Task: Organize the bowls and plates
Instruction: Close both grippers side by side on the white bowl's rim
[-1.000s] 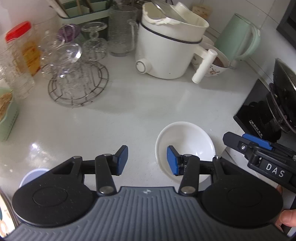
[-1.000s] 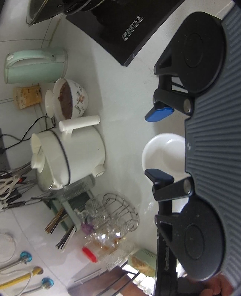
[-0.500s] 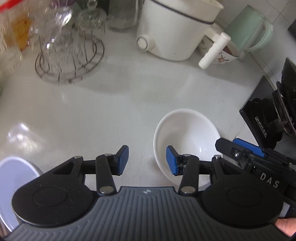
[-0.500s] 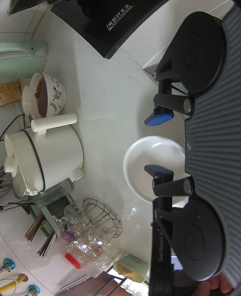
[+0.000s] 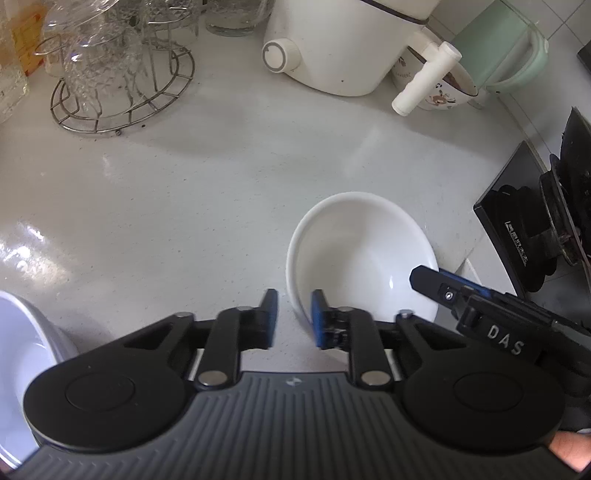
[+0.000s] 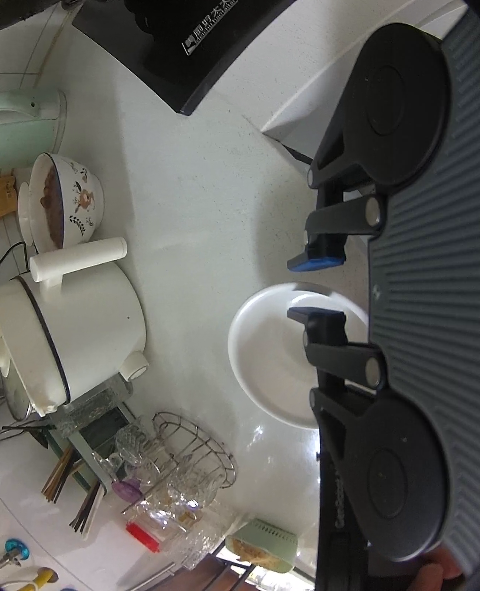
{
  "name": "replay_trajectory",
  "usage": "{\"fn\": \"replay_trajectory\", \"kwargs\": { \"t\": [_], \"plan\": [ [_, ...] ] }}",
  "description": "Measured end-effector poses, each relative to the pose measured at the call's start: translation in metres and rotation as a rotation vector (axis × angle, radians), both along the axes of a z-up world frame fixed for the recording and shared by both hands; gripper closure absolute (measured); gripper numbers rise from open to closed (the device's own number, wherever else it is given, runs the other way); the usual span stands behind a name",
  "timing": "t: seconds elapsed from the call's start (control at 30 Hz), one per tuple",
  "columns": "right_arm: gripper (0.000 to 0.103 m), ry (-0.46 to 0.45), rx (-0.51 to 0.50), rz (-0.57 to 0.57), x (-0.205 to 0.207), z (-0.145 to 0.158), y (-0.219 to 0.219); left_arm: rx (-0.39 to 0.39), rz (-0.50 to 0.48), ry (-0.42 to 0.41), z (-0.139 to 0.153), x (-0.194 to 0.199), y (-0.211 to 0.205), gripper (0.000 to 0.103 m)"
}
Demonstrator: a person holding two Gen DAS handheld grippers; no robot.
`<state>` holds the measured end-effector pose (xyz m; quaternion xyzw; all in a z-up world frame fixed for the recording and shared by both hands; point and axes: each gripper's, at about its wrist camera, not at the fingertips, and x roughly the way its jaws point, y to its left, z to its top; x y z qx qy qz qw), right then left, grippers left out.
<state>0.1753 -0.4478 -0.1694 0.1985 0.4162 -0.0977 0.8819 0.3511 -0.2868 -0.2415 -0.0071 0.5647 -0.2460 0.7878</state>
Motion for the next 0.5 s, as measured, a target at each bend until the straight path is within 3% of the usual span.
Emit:
{"fn": "replay_trajectory", "kwargs": {
  "t": [0.07, 0.5],
  "plan": [
    [0.091, 0.002, -0.003, 0.003, 0.000, -0.001, 0.001, 0.016, 0.003, -0.010, 0.000, -0.001, -0.003, 0.092],
    [0.091, -0.020, 0.067, 0.003, -0.008, 0.007, 0.005, 0.024, 0.026, 0.015, 0.008, -0.003, 0.007, 0.092]
  ]
}}
